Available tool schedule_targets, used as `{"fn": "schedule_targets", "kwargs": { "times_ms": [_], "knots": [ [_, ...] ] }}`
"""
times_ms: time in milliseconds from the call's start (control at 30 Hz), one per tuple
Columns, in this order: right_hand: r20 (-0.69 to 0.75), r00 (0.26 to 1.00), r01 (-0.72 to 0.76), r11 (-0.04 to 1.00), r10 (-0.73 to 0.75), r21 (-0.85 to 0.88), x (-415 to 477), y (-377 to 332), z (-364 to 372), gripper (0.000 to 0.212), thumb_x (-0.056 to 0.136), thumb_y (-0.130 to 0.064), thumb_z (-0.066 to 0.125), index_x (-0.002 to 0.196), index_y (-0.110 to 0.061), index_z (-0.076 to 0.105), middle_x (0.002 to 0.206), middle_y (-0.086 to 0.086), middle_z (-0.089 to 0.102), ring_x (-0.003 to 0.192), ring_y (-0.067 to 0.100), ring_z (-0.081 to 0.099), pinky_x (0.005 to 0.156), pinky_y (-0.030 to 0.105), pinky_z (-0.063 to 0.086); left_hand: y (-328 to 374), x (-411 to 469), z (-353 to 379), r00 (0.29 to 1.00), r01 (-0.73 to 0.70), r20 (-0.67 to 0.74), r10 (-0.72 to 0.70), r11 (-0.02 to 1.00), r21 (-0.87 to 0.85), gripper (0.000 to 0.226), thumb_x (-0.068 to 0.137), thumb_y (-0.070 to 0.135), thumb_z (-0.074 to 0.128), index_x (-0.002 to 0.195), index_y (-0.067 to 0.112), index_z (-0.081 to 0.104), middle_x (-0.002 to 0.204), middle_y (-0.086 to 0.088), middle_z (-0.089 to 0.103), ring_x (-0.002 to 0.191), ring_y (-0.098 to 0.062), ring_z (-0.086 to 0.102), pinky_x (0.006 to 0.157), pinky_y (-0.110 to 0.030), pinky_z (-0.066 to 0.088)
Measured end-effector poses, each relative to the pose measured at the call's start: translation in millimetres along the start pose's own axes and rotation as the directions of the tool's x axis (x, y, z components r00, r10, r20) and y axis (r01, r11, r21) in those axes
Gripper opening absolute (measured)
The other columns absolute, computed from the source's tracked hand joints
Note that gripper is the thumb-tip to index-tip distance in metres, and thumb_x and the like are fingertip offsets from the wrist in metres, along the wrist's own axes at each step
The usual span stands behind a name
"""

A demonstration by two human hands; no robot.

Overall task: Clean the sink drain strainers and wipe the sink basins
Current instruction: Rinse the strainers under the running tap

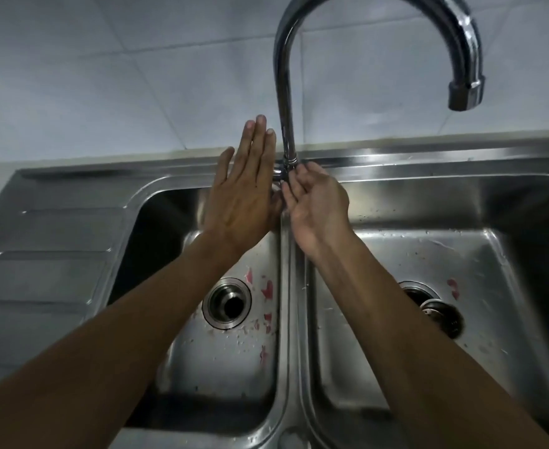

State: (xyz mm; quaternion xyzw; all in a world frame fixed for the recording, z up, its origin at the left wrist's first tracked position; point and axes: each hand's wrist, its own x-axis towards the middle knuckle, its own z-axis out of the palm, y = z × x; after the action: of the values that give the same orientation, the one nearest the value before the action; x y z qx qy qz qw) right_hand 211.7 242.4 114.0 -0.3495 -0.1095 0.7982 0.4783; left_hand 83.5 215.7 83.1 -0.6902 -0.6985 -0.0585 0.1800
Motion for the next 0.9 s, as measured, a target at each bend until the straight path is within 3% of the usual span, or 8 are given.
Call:
{"fn": "schedule_targets", "kwargs": {
  "times_ms": [133, 533, 633, 733, 833, 900],
  "knots": [
    [-0.024, 1.0, 0.018, 0.999, -0.017, 0.042, 5.1, 2.2, -1.3, 0.051, 0.101, 0.007, 0.042, 0.151, -0.002, 0.039, 0.106, 0.004, 0.064, 0.102, 0.016, 0.063, 0.114, 0.037, 0.043, -4.5, 8.7, 3.9, 1.0, 0.001, -0.003, -0.001, 1.0, -0.031, 0.084, 0.105, 0.047, 0.043, 0.164, 0.002, 0.003, 0.173, -0.016, -0.004, 0.161, -0.027, -0.003, 0.128, -0.051, 0.016],
    [-0.025, 1.0, 0.019, 0.999, -0.018, 0.045, 7.8, 2.1, -3.4, 0.05, 0.098, 0.009, 0.041, 0.147, -0.002, 0.044, 0.104, 0.002, 0.066, 0.098, 0.012, 0.066, 0.09, 0.023, 0.053, -23.0, 32.9, 16.4, 0.992, 0.034, 0.119, -0.028, 0.998, -0.048, 0.095, 0.101, 0.058, 0.044, 0.164, 0.002, 0.001, 0.172, -0.017, -0.007, 0.161, -0.028, -0.006, 0.127, -0.047, 0.012],
    [-0.016, 1.0, 0.021, 1.0, -0.021, 0.015, 6.1, 0.0, -9.1, 0.05, 0.099, 0.006, 0.042, 0.148, -0.003, 0.042, 0.117, 0.004, 0.065, 0.108, 0.015, 0.065, 0.098, 0.027, 0.051, -22.2, 36.3, 9.5, 0.986, 0.063, 0.161, -0.047, 0.993, -0.101, 0.103, 0.097, 0.067, 0.045, 0.164, 0.003, 0.001, 0.173, -0.016, -0.008, 0.161, -0.027, -0.007, 0.126, -0.048, 0.014],
    [0.006, 1.0, 0.029, 0.99, -0.029, -0.137, -9.0, -12.6, -31.5, 0.043, 0.104, -0.007, 0.045, 0.146, -0.01, 0.045, 0.127, 0.004, 0.064, 0.124, 0.021, 0.062, 0.108, 0.037, 0.047, -3.7, 16.7, 1.0, 0.981, 0.15, 0.153, -0.12, 0.967, -0.204, 0.105, 0.092, 0.069, 0.051, 0.165, 0.01, 0.004, 0.173, -0.015, -0.003, 0.16, -0.031, -0.001, 0.124, -0.053, 0.014],
    [0.001, 1.0, -0.018, 0.887, 0.02, -0.461, -40.8, -30.8, -73.5, 0.031, 0.103, -0.024, 0.054, 0.133, -0.018, 0.061, 0.119, 0.001, 0.074, 0.109, 0.016, 0.071, 0.094, 0.035, 0.056, 42.7, -30.4, -1.7, 0.964, 0.256, 0.169, -0.207, 0.898, -0.359, 0.095, 0.091, 0.067, 0.053, 0.163, 0.017, 0.017, 0.169, -0.011, 0.018, 0.155, -0.032, 0.02, 0.121, -0.055, 0.021],
    [-0.03, 0.996, -0.084, 0.745, 0.086, -0.662, -62.9, -45.5, -110.5, 0.023, 0.1, -0.025, 0.061, 0.12, -0.016, 0.069, 0.107, 0.004, 0.077, 0.091, 0.016, 0.074, 0.076, 0.028, 0.057, 74.6, -61.4, -0.8, 0.981, 0.169, 0.158, -0.114, 0.897, -0.408, 0.085, 0.089, 0.065, 0.055, 0.156, 0.016, 0.036, 0.158, -0.011, 0.036, 0.146, -0.029, 0.036, 0.114, -0.05, 0.031]
  ]
}}
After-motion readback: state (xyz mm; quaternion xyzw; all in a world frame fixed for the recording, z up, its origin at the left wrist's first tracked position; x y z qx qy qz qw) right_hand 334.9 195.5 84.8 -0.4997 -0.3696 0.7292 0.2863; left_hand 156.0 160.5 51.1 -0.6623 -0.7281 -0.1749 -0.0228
